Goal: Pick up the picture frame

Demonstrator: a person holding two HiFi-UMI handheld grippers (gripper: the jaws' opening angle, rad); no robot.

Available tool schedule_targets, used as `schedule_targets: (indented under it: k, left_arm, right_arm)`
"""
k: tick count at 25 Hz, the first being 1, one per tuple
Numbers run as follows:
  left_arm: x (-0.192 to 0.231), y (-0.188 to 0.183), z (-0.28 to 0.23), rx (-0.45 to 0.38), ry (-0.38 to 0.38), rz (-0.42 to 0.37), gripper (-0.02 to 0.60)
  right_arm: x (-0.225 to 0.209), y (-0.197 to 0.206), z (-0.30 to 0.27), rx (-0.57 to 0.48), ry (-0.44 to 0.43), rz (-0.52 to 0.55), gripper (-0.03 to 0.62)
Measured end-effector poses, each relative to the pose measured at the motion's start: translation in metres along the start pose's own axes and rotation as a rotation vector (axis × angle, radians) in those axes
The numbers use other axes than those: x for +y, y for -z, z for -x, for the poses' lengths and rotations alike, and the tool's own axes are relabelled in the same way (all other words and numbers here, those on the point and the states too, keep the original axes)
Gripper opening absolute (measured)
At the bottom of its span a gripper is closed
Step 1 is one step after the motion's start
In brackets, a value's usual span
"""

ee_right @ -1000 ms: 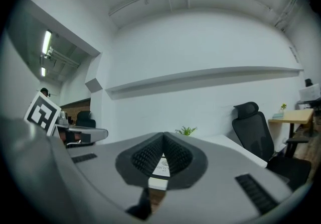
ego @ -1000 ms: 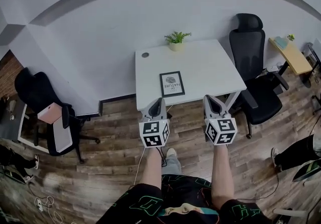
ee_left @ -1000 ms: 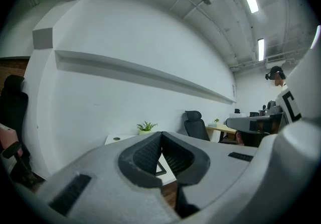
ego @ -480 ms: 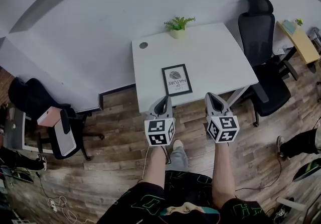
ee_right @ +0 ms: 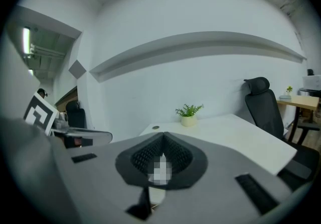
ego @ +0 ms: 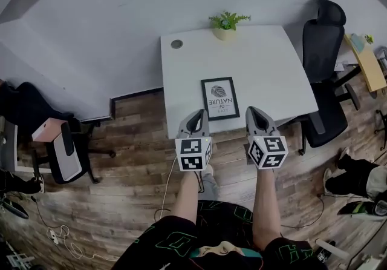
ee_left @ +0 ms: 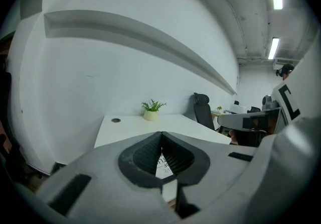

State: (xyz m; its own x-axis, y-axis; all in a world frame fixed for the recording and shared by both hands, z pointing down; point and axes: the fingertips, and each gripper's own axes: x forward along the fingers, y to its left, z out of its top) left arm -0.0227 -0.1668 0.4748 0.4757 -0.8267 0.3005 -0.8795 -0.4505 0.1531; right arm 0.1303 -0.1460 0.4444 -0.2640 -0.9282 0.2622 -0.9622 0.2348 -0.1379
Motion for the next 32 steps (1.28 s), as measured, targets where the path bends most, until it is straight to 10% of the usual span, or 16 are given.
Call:
schedule_targets:
  k: [32]
  left_arm:
    - [0.035,0.066,-0.095,0.227,-0.075,0.081,0.009]
  right_arm:
    - [-0.044,0.048,-0.104,0.179,-0.062,-0.036,0.005]
